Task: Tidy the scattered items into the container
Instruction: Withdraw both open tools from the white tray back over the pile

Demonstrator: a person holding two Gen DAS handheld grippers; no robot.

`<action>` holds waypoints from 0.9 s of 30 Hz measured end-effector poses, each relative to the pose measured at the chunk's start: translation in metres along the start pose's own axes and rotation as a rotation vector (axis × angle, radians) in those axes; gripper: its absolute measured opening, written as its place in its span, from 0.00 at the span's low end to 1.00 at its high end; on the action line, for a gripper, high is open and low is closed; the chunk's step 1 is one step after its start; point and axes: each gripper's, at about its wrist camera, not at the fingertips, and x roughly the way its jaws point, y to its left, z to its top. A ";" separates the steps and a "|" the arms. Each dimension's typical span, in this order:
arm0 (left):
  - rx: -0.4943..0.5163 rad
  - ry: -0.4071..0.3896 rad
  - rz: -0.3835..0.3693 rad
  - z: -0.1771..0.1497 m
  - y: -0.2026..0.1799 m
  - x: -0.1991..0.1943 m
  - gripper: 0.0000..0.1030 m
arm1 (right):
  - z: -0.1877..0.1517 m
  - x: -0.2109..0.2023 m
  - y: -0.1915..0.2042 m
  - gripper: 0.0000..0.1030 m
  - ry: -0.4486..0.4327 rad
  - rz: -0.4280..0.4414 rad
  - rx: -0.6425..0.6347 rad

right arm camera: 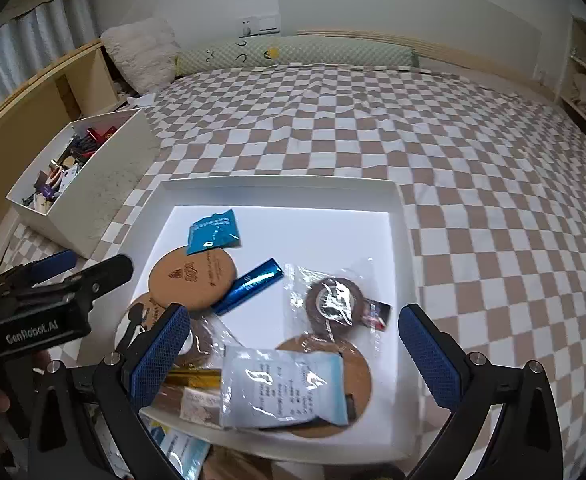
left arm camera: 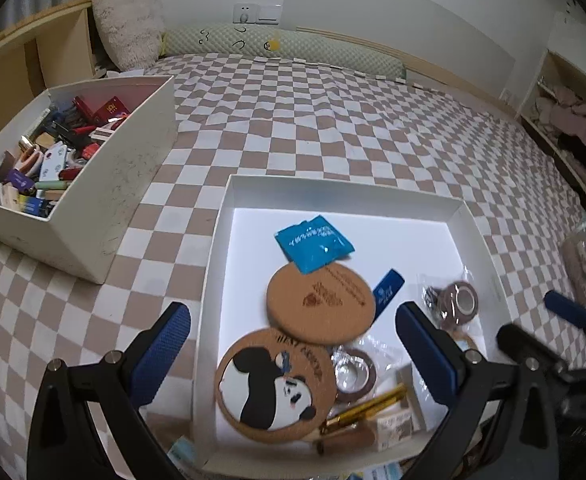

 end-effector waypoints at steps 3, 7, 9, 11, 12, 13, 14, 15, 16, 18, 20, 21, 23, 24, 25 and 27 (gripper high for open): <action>-0.001 -0.003 -0.002 -0.006 -0.002 -0.010 1.00 | -0.004 -0.010 -0.004 1.00 -0.011 -0.012 0.006; 0.003 0.001 -0.002 -0.012 -0.005 -0.020 1.00 | -0.008 -0.023 -0.008 1.00 -0.015 -0.026 0.011; 0.019 -0.004 0.014 -0.013 -0.008 -0.026 1.00 | -0.010 -0.030 -0.010 1.00 -0.019 -0.034 0.010; 0.023 -0.003 0.014 -0.016 -0.011 -0.032 1.00 | -0.012 -0.037 -0.012 1.00 -0.025 -0.037 0.014; 0.023 0.000 0.012 -0.018 -0.013 -0.035 1.00 | -0.013 -0.041 -0.013 1.00 -0.028 -0.038 0.017; 0.022 -0.002 0.011 -0.020 -0.014 -0.039 1.00 | -0.014 -0.045 -0.014 1.00 -0.031 -0.041 0.019; 0.022 -0.003 0.006 -0.022 -0.016 -0.044 1.00 | -0.015 -0.049 -0.014 1.00 -0.035 -0.045 0.019; 0.024 -0.002 -0.002 -0.025 -0.018 -0.048 1.00 | -0.016 -0.052 -0.015 1.00 -0.039 -0.047 0.020; 0.027 -0.001 -0.008 -0.027 -0.021 -0.051 1.00 | -0.018 -0.056 -0.016 1.00 -0.043 -0.048 0.021; 0.032 -0.004 -0.012 -0.032 -0.024 -0.060 1.00 | -0.022 -0.062 -0.017 1.00 -0.044 -0.051 0.025; 0.036 0.000 0.000 -0.037 -0.028 -0.066 1.00 | -0.027 -0.067 -0.017 1.00 -0.038 -0.057 0.028; 0.039 0.002 0.002 -0.039 -0.030 -0.069 1.00 | -0.029 -0.070 -0.018 1.00 -0.037 -0.058 0.029; 0.038 0.003 -0.007 -0.045 -0.032 -0.076 1.00 | -0.036 -0.077 -0.019 1.00 -0.035 -0.060 0.029; 0.038 0.004 -0.012 -0.048 -0.034 -0.079 1.00 | -0.039 -0.080 -0.019 1.00 -0.036 -0.064 0.027; 0.038 0.003 -0.015 -0.051 -0.035 -0.081 1.00 | -0.043 -0.083 -0.020 1.00 -0.038 -0.069 0.024; 0.039 0.001 -0.023 -0.057 -0.038 -0.088 1.00 | -0.049 -0.089 -0.021 1.00 -0.041 -0.077 0.021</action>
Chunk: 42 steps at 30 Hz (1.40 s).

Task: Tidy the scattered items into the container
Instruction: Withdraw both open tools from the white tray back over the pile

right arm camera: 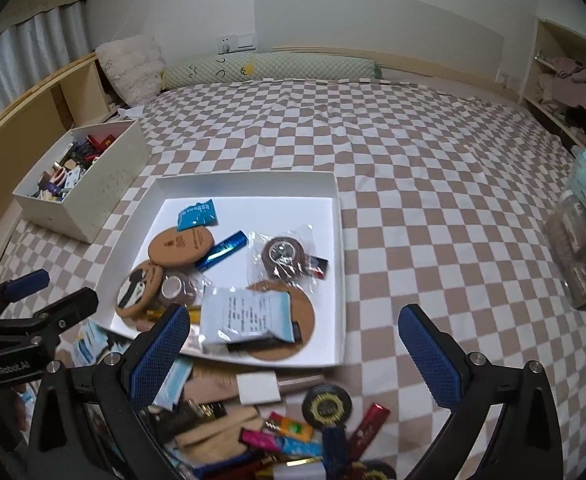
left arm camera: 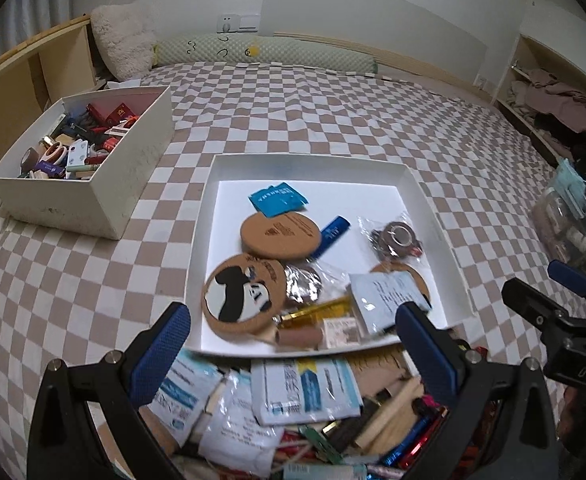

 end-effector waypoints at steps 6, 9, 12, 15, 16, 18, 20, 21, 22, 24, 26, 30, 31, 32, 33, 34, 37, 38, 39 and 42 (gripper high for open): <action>-0.002 -0.002 -0.025 -0.016 -0.006 -0.019 1.00 | -0.019 -0.015 -0.008 1.00 0.009 0.002 0.014; 0.004 0.003 -0.026 -0.024 -0.009 -0.027 1.00 | -0.027 -0.025 -0.011 1.00 0.001 0.001 0.016; 0.011 0.001 -0.036 -0.033 -0.013 -0.037 1.00 | -0.034 -0.036 -0.014 1.00 -0.012 -0.002 0.017; 0.017 -0.016 -0.039 -0.040 -0.016 -0.050 1.00 | -0.042 -0.048 -0.017 1.00 -0.025 -0.002 0.018; 0.017 -0.022 -0.040 -0.042 -0.016 -0.054 1.00 | -0.044 -0.051 -0.019 1.00 -0.028 0.000 0.019; 0.019 -0.034 -0.040 -0.045 -0.017 -0.064 1.00 | -0.050 -0.058 -0.022 1.00 -0.034 -0.002 0.021; 0.028 -0.058 -0.039 -0.048 -0.018 -0.075 1.00 | -0.054 -0.066 -0.024 1.00 -0.045 -0.004 0.020; 0.035 -0.074 -0.036 -0.050 -0.020 -0.081 1.00 | -0.057 -0.070 -0.025 1.00 -0.052 -0.005 0.020; 0.041 -0.089 -0.033 -0.052 -0.021 -0.087 1.00 | -0.058 -0.074 -0.026 1.00 -0.056 -0.005 0.022; 0.045 -0.105 -0.036 -0.054 -0.022 -0.096 1.00 | -0.061 -0.079 -0.026 1.00 -0.059 0.001 0.027; 0.045 -0.117 -0.046 -0.057 -0.023 -0.104 1.00 | -0.063 -0.085 -0.027 1.00 -0.067 0.007 0.032; 0.046 -0.133 -0.059 -0.062 -0.025 -0.118 1.00 | -0.070 -0.098 -0.028 1.00 -0.091 0.012 0.031; 0.044 -0.138 -0.062 -0.064 -0.025 -0.121 1.00 | -0.071 -0.101 -0.029 1.00 -0.097 0.014 0.031; 0.045 -0.141 -0.061 -0.066 -0.025 -0.123 1.00 | -0.074 -0.104 -0.029 1.00 -0.101 0.017 0.032; 0.047 -0.143 -0.062 -0.068 -0.024 -0.125 1.00 | -0.076 -0.106 -0.029 1.00 -0.105 0.018 0.034; 0.049 -0.145 -0.062 -0.071 -0.024 -0.127 1.00 | -0.078 -0.109 -0.030 1.00 -0.108 0.020 0.035; 0.058 -0.164 -0.066 -0.078 -0.024 -0.134 1.00 | -0.083 -0.116 -0.029 1.00 -0.121 0.031 0.031; 0.061 -0.170 -0.067 -0.080 -0.024 -0.136 1.00 | -0.085 -0.119 -0.028 1.00 -0.127 0.032 0.029; 0.064 -0.176 -0.071 -0.083 -0.024 -0.137 1.00 | -0.087 -0.121 -0.028 1.00 -0.134 0.034 0.028; 0.068 -0.199 -0.080 -0.092 -0.024 -0.143 1.00 | -0.095 -0.128 -0.028 1.00 -0.162 0.049 0.022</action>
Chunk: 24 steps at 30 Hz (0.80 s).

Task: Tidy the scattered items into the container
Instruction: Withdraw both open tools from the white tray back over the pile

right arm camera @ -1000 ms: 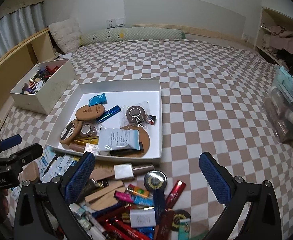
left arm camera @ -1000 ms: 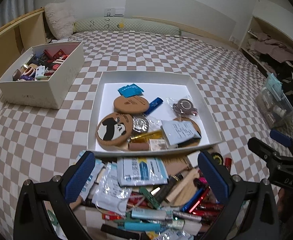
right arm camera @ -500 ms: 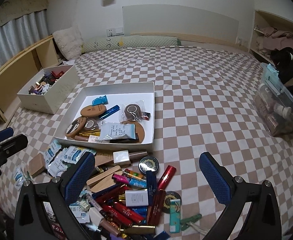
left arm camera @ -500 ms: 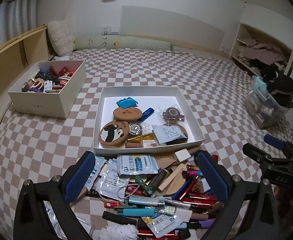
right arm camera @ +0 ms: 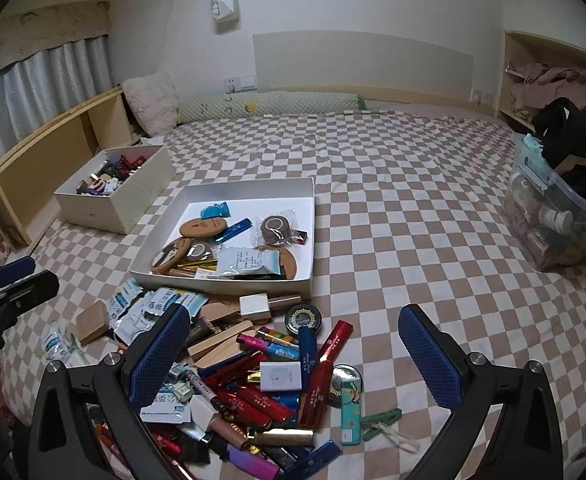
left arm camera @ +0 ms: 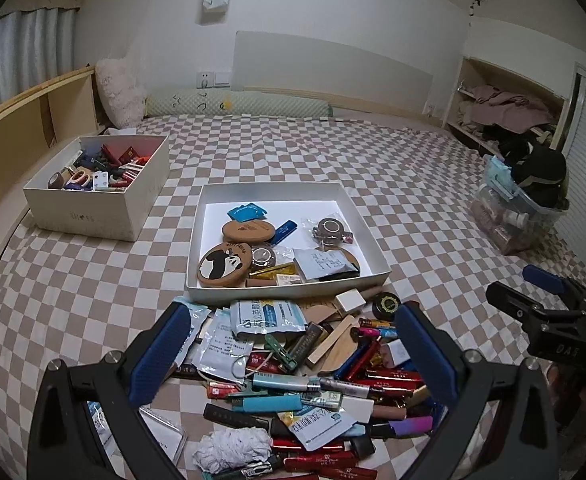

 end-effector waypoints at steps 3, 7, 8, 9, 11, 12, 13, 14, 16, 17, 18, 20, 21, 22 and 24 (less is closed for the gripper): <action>0.012 -0.029 -0.004 -0.009 -0.002 -0.006 1.00 | -0.009 -0.008 0.001 1.00 -0.038 0.023 -0.016; 0.011 -0.068 -0.021 -0.022 0.003 -0.012 1.00 | -0.022 -0.013 0.000 1.00 -0.067 0.022 -0.036; 0.004 -0.070 -0.025 -0.026 0.006 -0.013 1.00 | -0.025 -0.014 -0.001 1.00 -0.070 0.025 -0.039; -0.005 -0.072 -0.029 -0.030 0.008 -0.013 1.00 | -0.028 -0.014 -0.002 1.00 -0.072 0.025 -0.040; -0.015 -0.081 -0.032 -0.037 0.012 -0.015 1.00 | -0.035 -0.015 -0.004 1.00 -0.075 0.024 -0.042; -0.017 -0.088 -0.030 -0.041 0.014 -0.016 1.00 | -0.039 -0.015 -0.004 1.00 -0.078 0.025 -0.045; -0.015 -0.093 -0.027 -0.045 0.015 -0.018 0.99 | -0.043 -0.016 -0.005 1.00 -0.082 0.034 -0.052; -0.013 -0.098 -0.026 -0.048 0.016 -0.019 0.99 | -0.047 -0.016 -0.005 1.00 -0.088 0.045 -0.060; -0.004 -0.114 -0.018 -0.057 0.017 -0.022 0.99 | -0.057 -0.018 -0.004 1.00 -0.105 0.047 -0.084; -0.001 -0.122 -0.015 -0.060 0.018 -0.023 0.99 | -0.060 -0.018 -0.003 1.00 -0.109 0.042 -0.090; 0.004 -0.129 -0.012 -0.065 0.019 -0.025 0.98 | -0.064 -0.018 -0.003 1.00 -0.114 0.042 -0.095; 0.008 -0.132 -0.007 -0.073 0.020 -0.026 0.98 | -0.071 -0.017 -0.004 1.00 -0.112 0.048 -0.092; 0.007 -0.133 -0.006 -0.078 0.021 -0.027 0.98 | -0.074 -0.016 -0.005 1.00 -0.109 0.051 -0.087; 0.006 -0.133 -0.006 -0.081 0.022 -0.027 0.98 | -0.076 -0.016 -0.005 1.00 -0.107 0.053 -0.084; 0.000 -0.135 -0.001 -0.089 0.024 -0.028 0.98 | -0.083 -0.016 -0.006 1.00 -0.105 0.051 -0.072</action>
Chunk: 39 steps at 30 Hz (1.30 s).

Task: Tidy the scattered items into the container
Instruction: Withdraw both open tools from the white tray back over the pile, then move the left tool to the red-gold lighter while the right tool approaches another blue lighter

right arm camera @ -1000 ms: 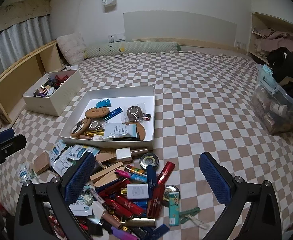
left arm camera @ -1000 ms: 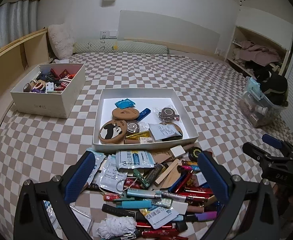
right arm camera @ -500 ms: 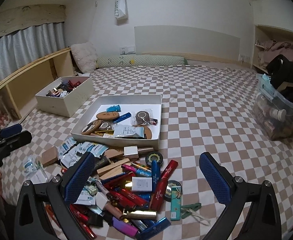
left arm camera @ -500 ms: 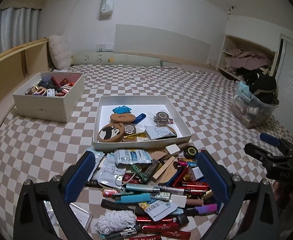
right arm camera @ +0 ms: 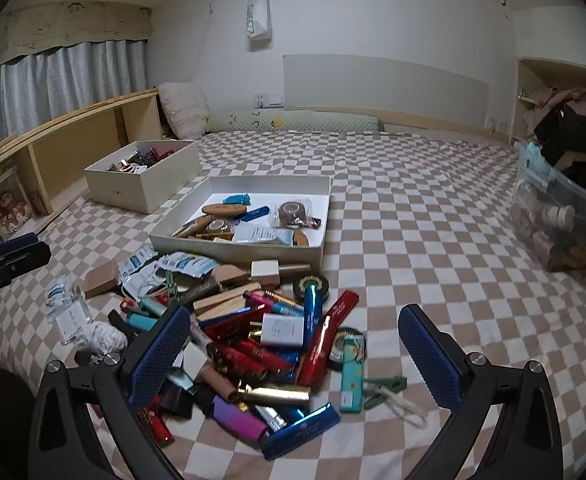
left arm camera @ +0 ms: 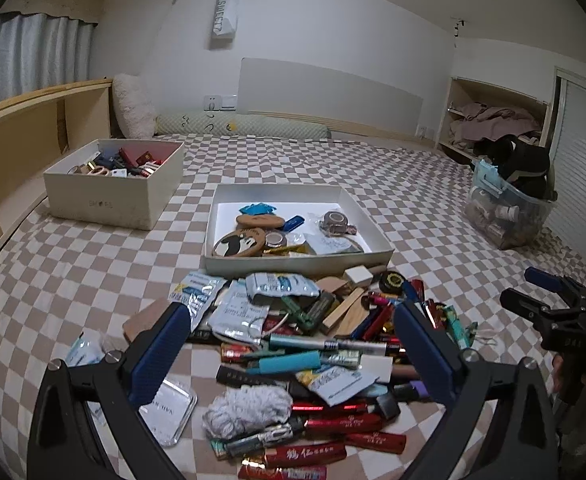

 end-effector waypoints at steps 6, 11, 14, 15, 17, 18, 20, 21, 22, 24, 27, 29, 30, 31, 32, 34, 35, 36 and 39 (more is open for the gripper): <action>-0.029 -0.004 0.003 -0.020 0.006 -0.005 0.98 | -0.018 -0.001 -0.003 1.00 0.007 0.018 0.061; -0.014 -0.013 -0.013 -0.036 0.003 -0.009 0.98 | -0.037 0.000 0.003 1.00 0.011 0.020 0.038; 0.014 0.003 -0.012 -0.048 -0.001 -0.008 0.98 | -0.050 0.003 0.004 1.00 0.022 0.033 0.044; 0.017 0.012 -0.014 -0.051 -0.001 -0.007 0.98 | -0.054 0.004 0.004 1.00 0.027 0.039 0.048; 0.020 0.038 -0.018 -0.060 -0.001 -0.004 0.98 | -0.062 0.007 0.003 1.00 0.038 0.048 0.052; 0.021 0.053 -0.017 -0.065 -0.001 -0.002 0.98 | -0.067 0.008 0.002 1.00 0.043 0.043 0.054; 0.030 0.088 -0.011 -0.077 -0.001 0.003 0.98 | -0.074 0.011 0.002 1.00 0.057 0.042 0.059; 0.034 0.102 -0.010 -0.082 -0.001 0.006 0.98 | -0.077 0.013 0.001 1.00 0.067 0.042 0.066; 0.036 0.111 -0.011 -0.086 -0.001 0.007 0.98 | -0.079 0.015 0.000 1.00 0.071 0.041 0.071; 0.045 0.131 -0.012 -0.096 0.000 0.011 0.98 | -0.082 0.016 0.000 1.00 0.077 0.040 0.076; 0.049 0.159 -0.021 -0.108 0.002 0.017 0.97 | -0.086 0.016 0.000 1.00 0.073 0.032 0.079; 0.047 0.181 -0.035 -0.114 0.003 0.021 0.92 | -0.089 0.016 0.000 1.00 0.074 0.026 0.081; 0.048 0.196 -0.041 -0.116 0.003 0.023 0.88 | -0.090 0.016 0.000 1.00 0.073 0.026 0.083; 0.048 0.209 -0.046 -0.119 0.003 0.025 0.86 | -0.091 0.017 -0.001 1.00 0.076 0.030 0.087; 0.048 0.225 -0.055 -0.122 0.002 0.027 0.85 | -0.092 0.018 -0.001 1.00 0.080 0.031 0.088; 0.049 0.241 -0.070 -0.124 0.001 0.029 0.85 | -0.095 0.021 -0.001 1.00 0.093 0.024 0.087; 0.051 0.245 -0.073 -0.125 0.000 0.030 0.85 | -0.096 0.022 -0.002 1.00 0.098 0.022 0.088; 0.053 0.252 -0.074 -0.126 0.000 0.031 0.85 | -0.096 0.022 -0.001 1.00 0.102 0.021 0.088; 0.053 0.289 -0.093 -0.130 -0.002 0.037 0.83 | -0.097 0.023 -0.001 1.00 0.101 0.024 0.087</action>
